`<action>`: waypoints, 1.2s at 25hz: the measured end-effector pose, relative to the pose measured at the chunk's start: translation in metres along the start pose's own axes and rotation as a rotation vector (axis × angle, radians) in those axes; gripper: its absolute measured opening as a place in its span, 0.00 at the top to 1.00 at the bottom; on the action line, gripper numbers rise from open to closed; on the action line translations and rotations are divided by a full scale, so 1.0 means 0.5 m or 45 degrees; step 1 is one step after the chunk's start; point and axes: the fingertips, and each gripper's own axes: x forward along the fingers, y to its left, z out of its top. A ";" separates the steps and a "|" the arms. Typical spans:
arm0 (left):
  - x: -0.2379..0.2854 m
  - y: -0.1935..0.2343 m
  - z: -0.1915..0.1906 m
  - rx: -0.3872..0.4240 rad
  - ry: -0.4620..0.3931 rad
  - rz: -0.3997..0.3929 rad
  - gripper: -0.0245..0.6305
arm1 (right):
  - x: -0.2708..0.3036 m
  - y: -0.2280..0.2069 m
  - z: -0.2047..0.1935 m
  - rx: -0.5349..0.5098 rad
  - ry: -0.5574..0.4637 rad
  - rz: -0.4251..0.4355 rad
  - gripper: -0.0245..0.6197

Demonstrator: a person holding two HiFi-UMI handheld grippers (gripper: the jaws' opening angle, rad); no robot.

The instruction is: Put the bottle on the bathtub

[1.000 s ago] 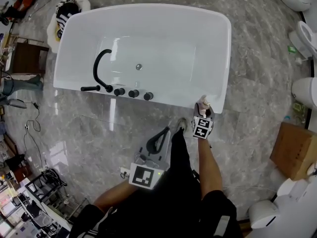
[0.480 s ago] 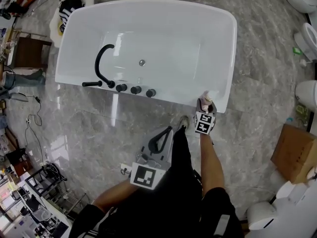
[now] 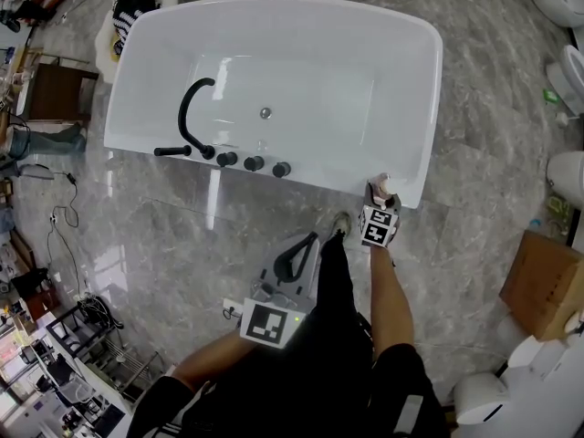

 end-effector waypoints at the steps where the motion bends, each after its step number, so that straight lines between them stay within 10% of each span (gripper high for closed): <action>1: 0.000 0.000 0.000 0.002 0.000 0.000 0.94 | -0.001 0.000 -0.003 0.001 0.004 -0.003 0.61; 30: -0.043 0.002 0.011 0.001 -0.042 -0.029 0.94 | -0.036 0.023 -0.063 0.009 0.158 -0.042 0.59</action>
